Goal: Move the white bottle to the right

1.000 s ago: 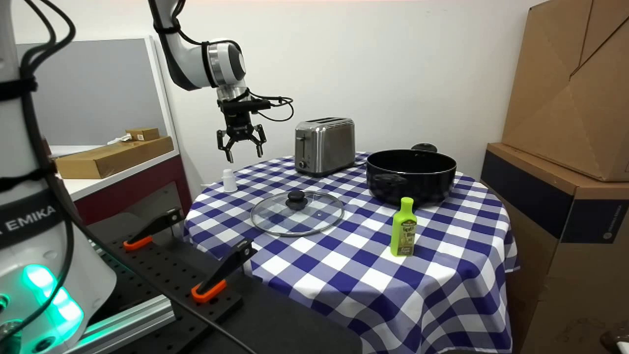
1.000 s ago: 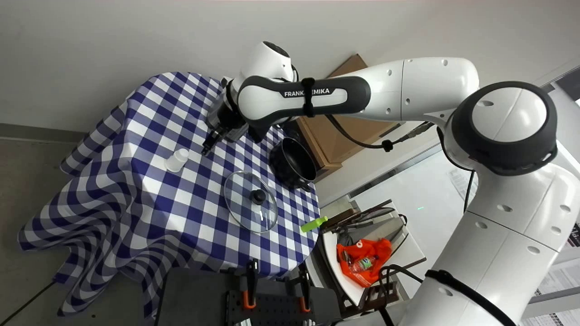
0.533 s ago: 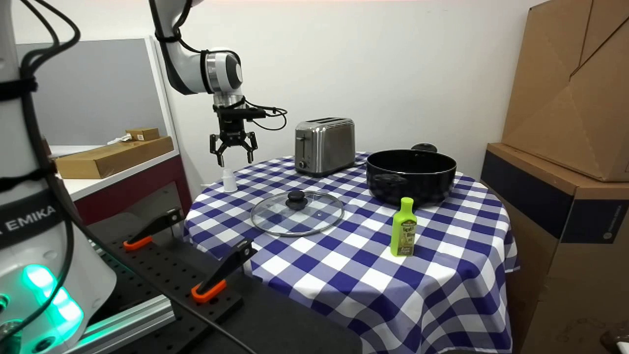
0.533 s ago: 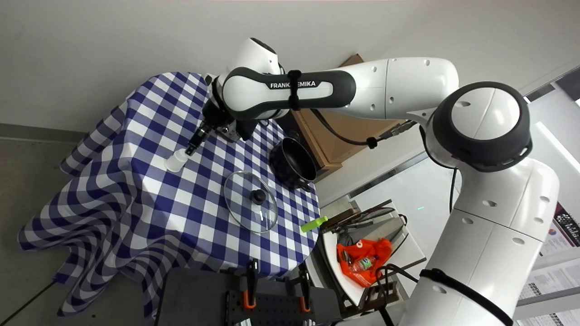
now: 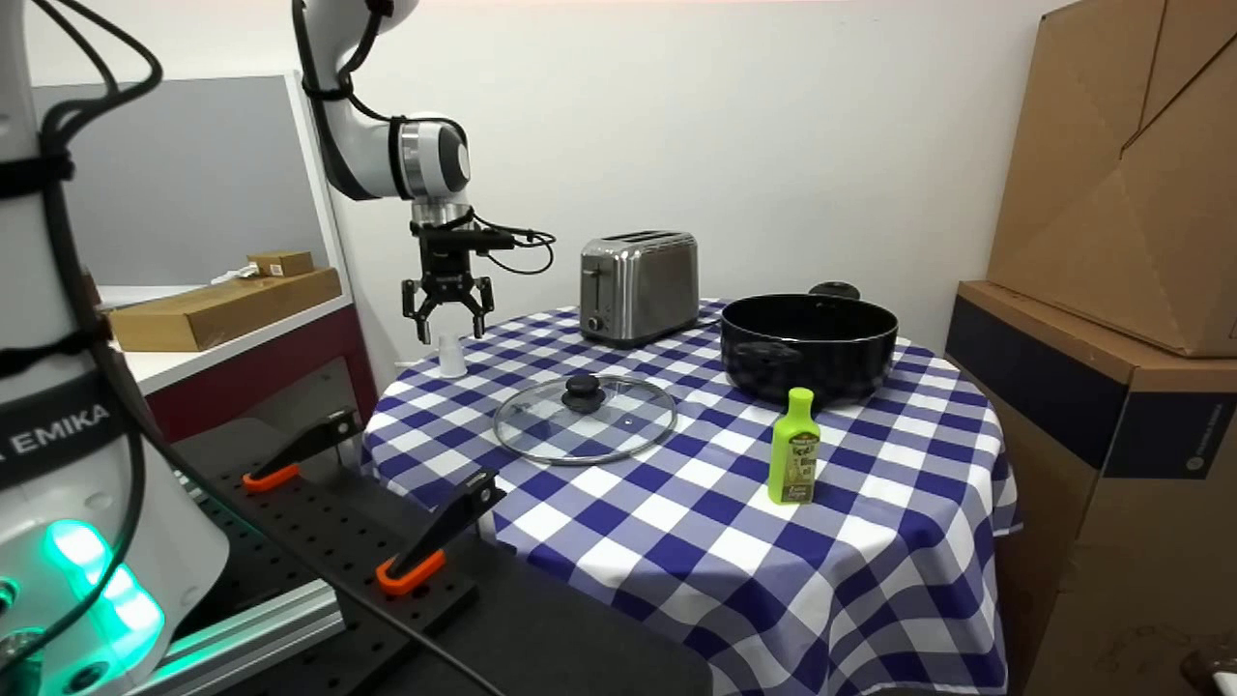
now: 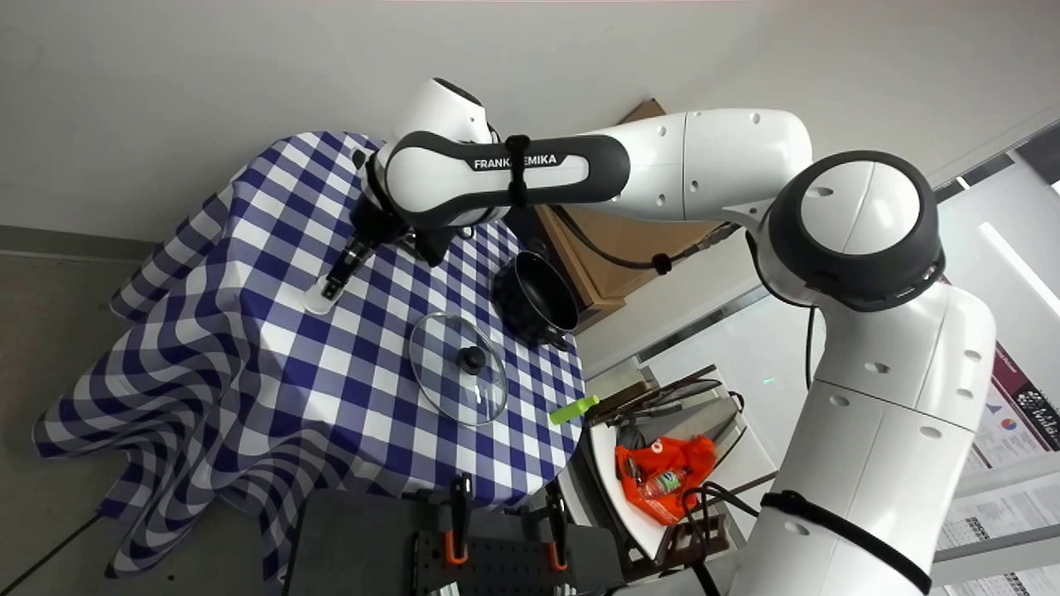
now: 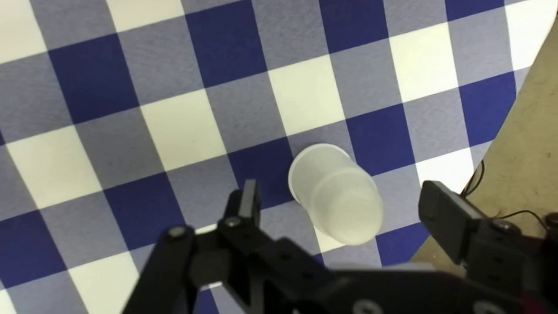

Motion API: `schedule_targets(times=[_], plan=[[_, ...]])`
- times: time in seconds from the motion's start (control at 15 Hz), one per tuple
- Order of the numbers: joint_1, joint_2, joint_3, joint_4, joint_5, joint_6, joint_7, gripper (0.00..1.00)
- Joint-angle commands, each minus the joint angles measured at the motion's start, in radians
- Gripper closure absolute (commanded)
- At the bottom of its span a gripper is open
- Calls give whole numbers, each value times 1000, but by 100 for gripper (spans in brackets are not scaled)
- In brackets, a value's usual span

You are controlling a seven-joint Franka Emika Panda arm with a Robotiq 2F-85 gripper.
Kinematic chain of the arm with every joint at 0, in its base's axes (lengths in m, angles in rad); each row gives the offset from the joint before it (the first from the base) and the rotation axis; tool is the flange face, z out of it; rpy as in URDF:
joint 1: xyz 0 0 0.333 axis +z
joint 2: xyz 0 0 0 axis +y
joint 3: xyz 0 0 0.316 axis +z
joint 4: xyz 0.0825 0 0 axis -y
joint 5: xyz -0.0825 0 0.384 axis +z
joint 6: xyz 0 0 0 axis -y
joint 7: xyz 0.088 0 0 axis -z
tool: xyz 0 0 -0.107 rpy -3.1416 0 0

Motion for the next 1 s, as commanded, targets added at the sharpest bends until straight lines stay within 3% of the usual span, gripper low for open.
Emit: schedule_targets(times=[0.0, 0.4, 0.67, 0.93], plan=[[5, 25, 6, 35, 11, -31, -33, 38], [-1, 18, 12, 28, 18, -31, -35, 84], [-35, -30, 18, 10, 48, -37, -36, 84], [-114, -135, 2, -25, 102, -42, -32, 84]])
